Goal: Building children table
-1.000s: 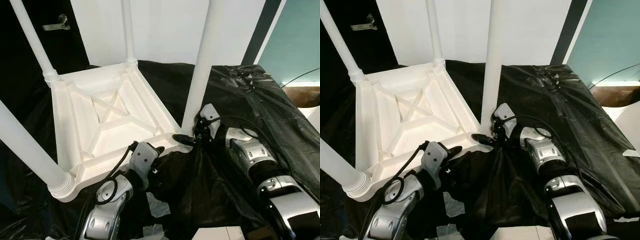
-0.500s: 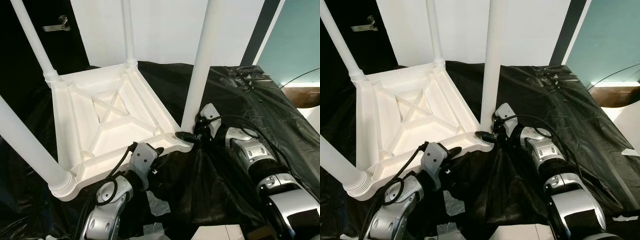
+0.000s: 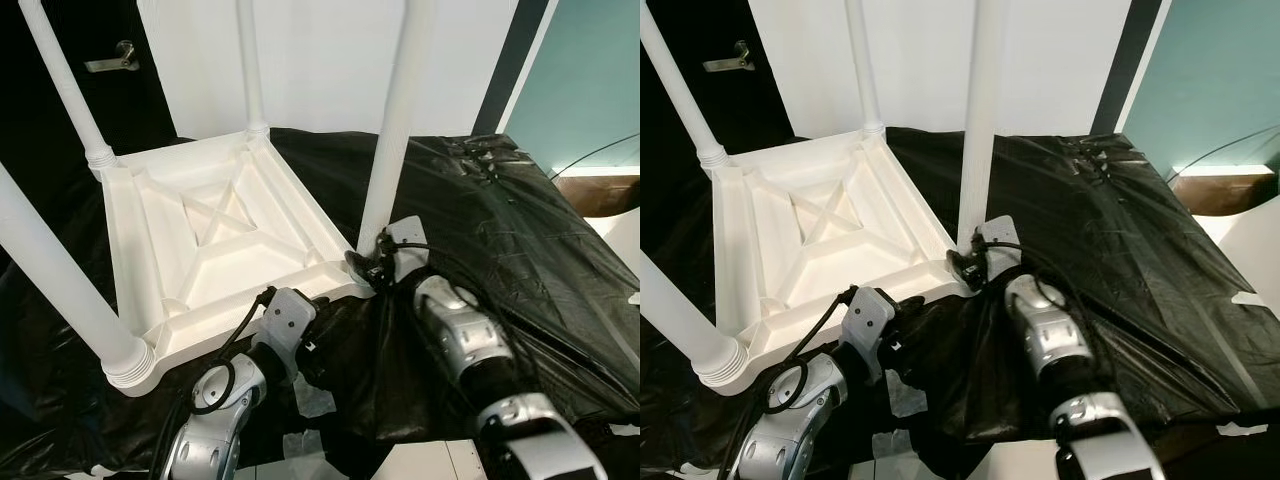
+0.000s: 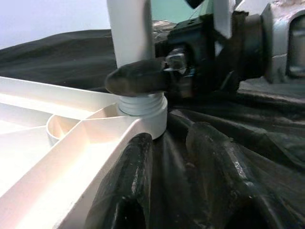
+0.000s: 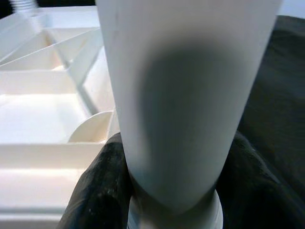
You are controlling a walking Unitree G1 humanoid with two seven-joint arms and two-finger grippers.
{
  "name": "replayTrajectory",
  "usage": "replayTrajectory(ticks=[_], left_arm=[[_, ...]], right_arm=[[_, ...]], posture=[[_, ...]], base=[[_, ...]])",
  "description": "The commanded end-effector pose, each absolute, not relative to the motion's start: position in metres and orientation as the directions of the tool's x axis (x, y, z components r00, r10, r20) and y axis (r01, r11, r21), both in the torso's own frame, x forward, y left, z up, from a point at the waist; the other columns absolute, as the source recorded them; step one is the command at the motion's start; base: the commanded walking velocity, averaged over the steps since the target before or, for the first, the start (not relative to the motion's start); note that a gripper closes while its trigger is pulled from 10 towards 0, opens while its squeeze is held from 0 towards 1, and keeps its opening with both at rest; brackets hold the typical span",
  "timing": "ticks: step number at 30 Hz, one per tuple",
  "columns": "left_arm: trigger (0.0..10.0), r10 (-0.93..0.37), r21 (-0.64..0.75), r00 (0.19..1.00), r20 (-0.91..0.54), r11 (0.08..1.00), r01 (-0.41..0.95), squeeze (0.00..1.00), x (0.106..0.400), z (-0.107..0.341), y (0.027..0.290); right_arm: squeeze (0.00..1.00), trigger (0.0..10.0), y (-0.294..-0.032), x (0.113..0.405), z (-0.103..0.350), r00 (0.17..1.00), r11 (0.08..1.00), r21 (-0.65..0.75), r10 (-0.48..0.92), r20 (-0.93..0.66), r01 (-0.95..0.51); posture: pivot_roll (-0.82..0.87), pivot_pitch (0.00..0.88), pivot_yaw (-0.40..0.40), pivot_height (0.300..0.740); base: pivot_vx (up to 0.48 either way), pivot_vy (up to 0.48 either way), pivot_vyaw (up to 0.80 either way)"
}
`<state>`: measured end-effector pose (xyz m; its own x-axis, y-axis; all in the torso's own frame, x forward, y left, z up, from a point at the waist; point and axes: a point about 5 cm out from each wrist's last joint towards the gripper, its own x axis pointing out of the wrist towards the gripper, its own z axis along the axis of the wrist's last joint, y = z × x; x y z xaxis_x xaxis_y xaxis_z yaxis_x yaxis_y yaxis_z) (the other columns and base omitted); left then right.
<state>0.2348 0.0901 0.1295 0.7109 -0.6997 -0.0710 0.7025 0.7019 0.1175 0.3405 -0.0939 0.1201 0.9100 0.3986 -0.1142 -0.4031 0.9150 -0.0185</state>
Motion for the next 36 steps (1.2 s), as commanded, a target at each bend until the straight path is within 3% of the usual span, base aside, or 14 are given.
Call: replayTrajectory(ticks=[1, 3, 8, 16, 17, 19, 20, 24, 26, 30, 31, 33, 34, 36], left_arm=[[10.0, -0.648, 0.115, 0.759, -0.066, 0.75, 0.651, 0.0, 0.237, 0.13, 0.092], [10.0, -0.65, 0.117, 0.757, -0.066, 0.748, 0.653, 0.0, 0.237, 0.13, 0.092], [10.0, -0.648, 0.116, 0.759, -0.063, 0.751, 0.65, 0.0, 0.237, 0.131, 0.092], [10.0, -0.646, 0.116, 0.761, -0.06, 0.753, 0.648, 0.0, 0.239, 0.131, 0.091], [10.0, -0.644, 0.116, 0.762, -0.059, 0.754, 0.646, 0.0, 0.239, 0.131, 0.091], [10.0, -0.643, 0.115, 0.764, -0.057, 0.756, 0.645, 0.0, 0.24, 0.131, 0.09], [10.0, -0.642, 0.115, 0.764, -0.056, 0.756, 0.644, 0.0, 0.24, 0.131, 0.09], [10.0, -0.642, 0.113, 0.765, -0.055, 0.757, 0.643, 0.0, 0.239, 0.131, 0.089], [10.0, -0.64, 0.113, 0.766, -0.055, 0.759, 0.642, 0.0, 0.239, 0.131, 0.09], [10.0, -0.638, 0.114, 0.768, -0.055, 0.76, 0.64, 0.0, 0.24, 0.131, 0.09], [10.0, -0.637, 0.117, 0.769, -0.052, 0.761, 0.638, 0.0, 0.241, 0.131, 0.09], [10.0, -0.637, 0.118, 0.77, -0.051, 0.761, 0.638, 0.0, 0.242, 0.132, 0.09], [10.0, -0.636, 0.119, 0.77, -0.05, 0.762, 0.637, 0.0, 0.242, 0.132, 0.09], [10.0, -0.636, 0.118, 0.771, -0.048, 0.762, 0.636, 0.0, 0.242, 0.133, 0.09]], right_arm=[[0.0, 10.0, -0.103, 0.334, 0.095, 0.938, 0.961, -0.008, 0.267, -0.221, -0.276], [0.0, 10.0, -0.1, 0.331, 0.095, 0.953, 0.978, 0.023, 0.209, -0.218, -0.209], [0.0, 10.0, -0.089, 0.325, 0.097, 0.949, 0.973, 0.056, 0.231, -0.213, -0.224], [0.0, 10.0, -0.094, 0.327, 0.104, 0.961, 0.982, 0.042, 0.187, -0.203, -0.182], [0.92, 10.0, -0.095, 0.327, 0.106, 0.964, 0.983, 0.03, 0.185, -0.194, -0.182], [0.92, 10.0, -0.096, 0.328, 0.108, 0.966, 0.983, 0.023, 0.183, -0.184, -0.182], [1.0, 10.0, -0.098, 0.329, 0.11, 0.968, 0.982, 0.016, 0.186, -0.171, -0.186], [1.0, 10.0, -0.103, 0.331, 0.115, 0.964, 0.975, 0.024, 0.223, -0.142, -0.222], [1.0, 10.0, -0.111, 0.333, 0.121, 0.936, 0.941, 0.045, 0.337, -0.105, -0.334], [1.0, 10.0, -0.117, 0.335, 0.125, 0.901, 0.905, 0.042, 0.426, -0.082, -0.424], [0.46, 10.0, -0.122, 0.34, 0.13, 0.859, 0.862, 0.058, 0.507, -0.076, -0.503], [0.46, 10.0, -0.123, 0.341, 0.131, 0.848, 0.852, 0.063, 0.524, -0.075, -0.52], [0.0, 10.0, -0.124, 0.343, 0.134, 0.836, 0.838, 0.033, 0.545, -0.069, -0.544], [0.0, 10.0, -0.126, 0.346, 0.136, 0.818, 0.82, 0.003, 0.571, -0.075, -0.572]], posture=[[0.15, 0.026, -0.037, 0.74], [0.15, 0.026, -0.038, 0.74], [0.15, 0.023, -0.041, 0.74], [0.15, 0.024, -0.051, 0.74], [0.15, 0.022, -0.053, 0.74], [0.15, 0.023, -0.055, 0.74], [0.15, 0.022, -0.056, 0.74], [0.15, 0.022, -0.057, 0.74], [0.15, 0.022, -0.06, 0.74], [0.15, 0.02, -0.062, 0.74], [0.15, 0.019, -0.064, 0.74], [0.15, 0.019, -0.064, 0.74], [0.15, 0.018, -0.065, 0.74], [0.15, 0.017, -0.065, 0.74]], base=[[0.0, 0.0, 0.0], [0.0, 0.0, 0.0], [0.0, 0.0, 0.0], [0.0, 0.0, 0.0], [0.0, 0.0, 0.0], [0.0, 0.0, 0.0], [0.0, 0.0, 0.0], [0.0, 0.0, 0.0], [0.0, 0.0, 0.0], [0.0, 0.0, 0.0], [0.0, 0.0, 0.0], [0.0, 0.0, 0.0], [0.0, 0.0, 0.0], [0.0, 0.0, 0.0]])
